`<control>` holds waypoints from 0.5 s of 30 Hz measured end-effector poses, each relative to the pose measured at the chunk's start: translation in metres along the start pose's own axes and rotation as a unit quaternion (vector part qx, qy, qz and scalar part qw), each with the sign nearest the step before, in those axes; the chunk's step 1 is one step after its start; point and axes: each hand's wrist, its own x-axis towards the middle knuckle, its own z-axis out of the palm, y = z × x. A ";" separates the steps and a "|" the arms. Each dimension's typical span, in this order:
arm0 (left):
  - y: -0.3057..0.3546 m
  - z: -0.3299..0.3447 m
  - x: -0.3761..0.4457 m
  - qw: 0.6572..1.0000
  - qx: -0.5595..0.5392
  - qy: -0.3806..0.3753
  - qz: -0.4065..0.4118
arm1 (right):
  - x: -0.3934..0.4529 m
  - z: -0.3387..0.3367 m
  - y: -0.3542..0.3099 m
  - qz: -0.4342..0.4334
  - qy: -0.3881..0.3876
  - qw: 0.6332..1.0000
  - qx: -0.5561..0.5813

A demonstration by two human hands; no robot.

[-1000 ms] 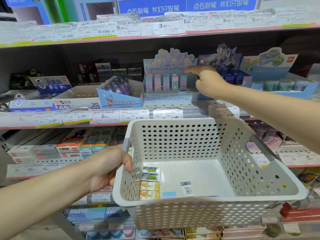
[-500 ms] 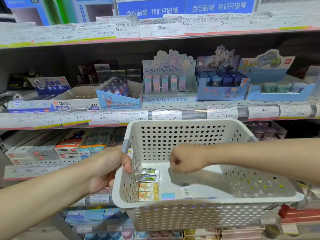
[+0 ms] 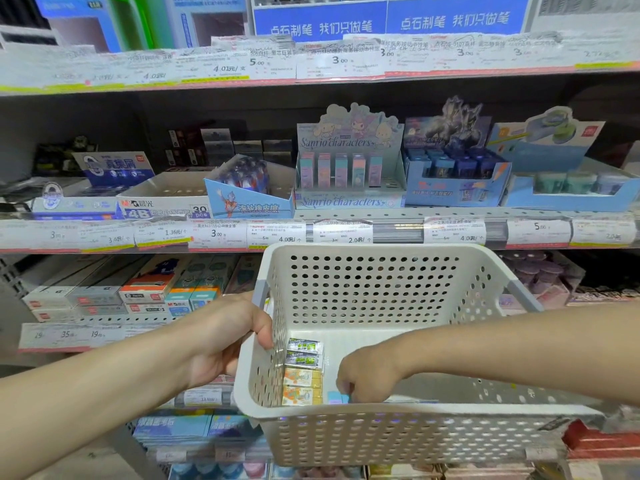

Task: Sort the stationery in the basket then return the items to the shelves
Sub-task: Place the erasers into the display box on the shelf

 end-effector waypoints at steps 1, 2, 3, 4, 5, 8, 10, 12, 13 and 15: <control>0.000 0.000 0.000 1.000 0.000 -0.001 -0.001 | -0.001 0.000 -0.001 -0.001 -0.002 1.000 0.006; 0.001 0.001 0.000 1.000 -0.001 -0.001 -0.002 | 0.000 0.001 -0.001 -0.001 0.002 1.000 0.019; 0.001 0.001 0.000 1.000 -0.003 -0.001 -0.004 | -0.001 0.001 -0.001 0.003 0.008 0.999 0.032; 0.001 0.002 -0.001 1.000 -0.004 -0.002 -0.005 | 0.000 0.001 -0.001 0.006 0.016 0.999 0.049; 0.001 0.002 -0.001 1.000 -0.005 -0.006 -0.007 | -0.001 0.000 0.000 0.009 0.026 0.997 0.066; 0.000 0.001 0.000 1.000 -0.007 -0.008 -0.013 | -0.003 -0.004 0.002 0.008 0.056 0.992 0.113; -0.001 -0.001 0.002 1.000 -0.015 0.001 -0.019 | -0.006 -0.007 0.004 0.007 0.071 0.987 0.147; 0.001 0.000 0.001 1.000 -0.016 0.002 -0.020 | -0.007 -0.009 0.004 0.002 0.071 0.979 0.189; 0.001 0.000 0.001 1.000 -0.016 -0.001 -0.019 | -0.007 -0.009 0.005 0.000 0.066 0.976 0.208; 0.001 0.000 0.001 1.000 -0.012 -0.003 -0.015 | -0.005 -0.008 0.006 -0.001 0.056 0.970 0.235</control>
